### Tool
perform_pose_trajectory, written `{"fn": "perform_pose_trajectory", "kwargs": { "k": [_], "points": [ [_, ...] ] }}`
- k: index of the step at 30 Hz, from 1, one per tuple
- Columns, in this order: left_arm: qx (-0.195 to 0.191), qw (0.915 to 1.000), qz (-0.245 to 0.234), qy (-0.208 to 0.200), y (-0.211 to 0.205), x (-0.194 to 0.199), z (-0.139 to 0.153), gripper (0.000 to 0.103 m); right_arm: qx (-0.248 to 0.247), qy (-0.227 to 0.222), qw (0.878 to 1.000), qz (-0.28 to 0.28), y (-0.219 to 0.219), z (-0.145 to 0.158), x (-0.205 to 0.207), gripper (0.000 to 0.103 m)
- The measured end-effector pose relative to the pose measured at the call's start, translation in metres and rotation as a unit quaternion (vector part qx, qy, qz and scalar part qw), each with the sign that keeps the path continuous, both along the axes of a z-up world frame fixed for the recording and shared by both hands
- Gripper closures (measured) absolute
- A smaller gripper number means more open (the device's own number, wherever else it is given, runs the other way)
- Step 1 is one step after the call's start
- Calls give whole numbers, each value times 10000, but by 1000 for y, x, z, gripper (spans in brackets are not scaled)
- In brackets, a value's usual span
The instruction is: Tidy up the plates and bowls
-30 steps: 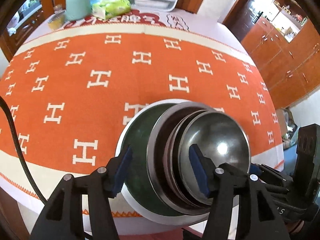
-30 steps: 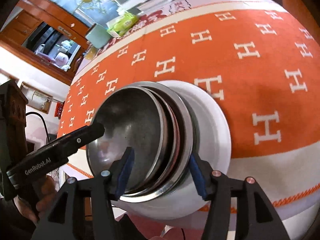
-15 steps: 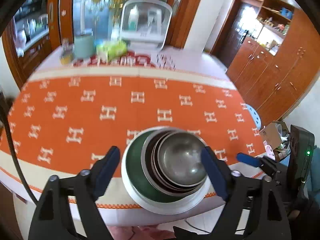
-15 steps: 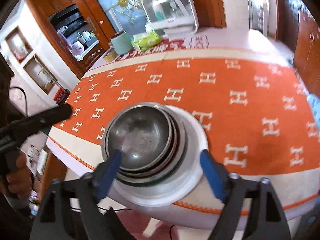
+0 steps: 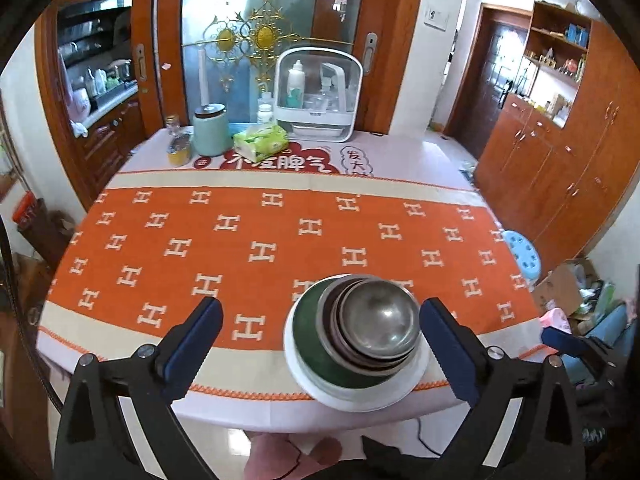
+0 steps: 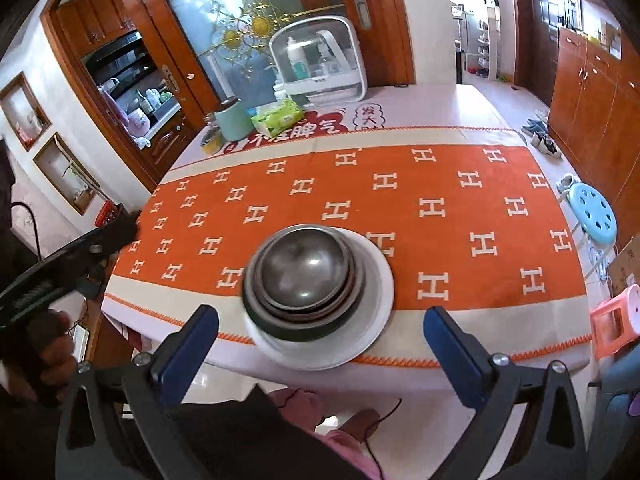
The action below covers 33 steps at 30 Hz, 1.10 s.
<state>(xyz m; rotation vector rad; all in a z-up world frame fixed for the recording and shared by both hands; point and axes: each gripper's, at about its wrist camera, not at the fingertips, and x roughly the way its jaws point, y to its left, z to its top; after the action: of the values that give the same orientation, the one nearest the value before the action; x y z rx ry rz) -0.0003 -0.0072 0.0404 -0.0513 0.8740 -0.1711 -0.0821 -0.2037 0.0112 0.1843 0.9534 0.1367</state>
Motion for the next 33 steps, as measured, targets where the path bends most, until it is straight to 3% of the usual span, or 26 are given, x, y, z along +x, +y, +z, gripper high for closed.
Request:
{"fn": "perform_pose_trajectory", "kwargs": {
  "k": [4, 10, 19, 33],
  "points": [
    [144, 9999, -7, 81, -7, -9, -7, 3, -347, -245, 9990, -132, 14, 5, -12, 0],
    [249, 9992, 296, 121, -7, -20, -19, 3, -454, -224, 9978, -427, 13, -1, -20, 0],
    [588, 9971, 428, -238, -15, -32, -16, 1, -430, -225, 9982, -350, 12, -4, -20, 0],
    [648, 9961, 475, -360, -15, -36, -13, 1, -424, -328, 9978, -390, 17, -4, -20, 0]
  ]
}}
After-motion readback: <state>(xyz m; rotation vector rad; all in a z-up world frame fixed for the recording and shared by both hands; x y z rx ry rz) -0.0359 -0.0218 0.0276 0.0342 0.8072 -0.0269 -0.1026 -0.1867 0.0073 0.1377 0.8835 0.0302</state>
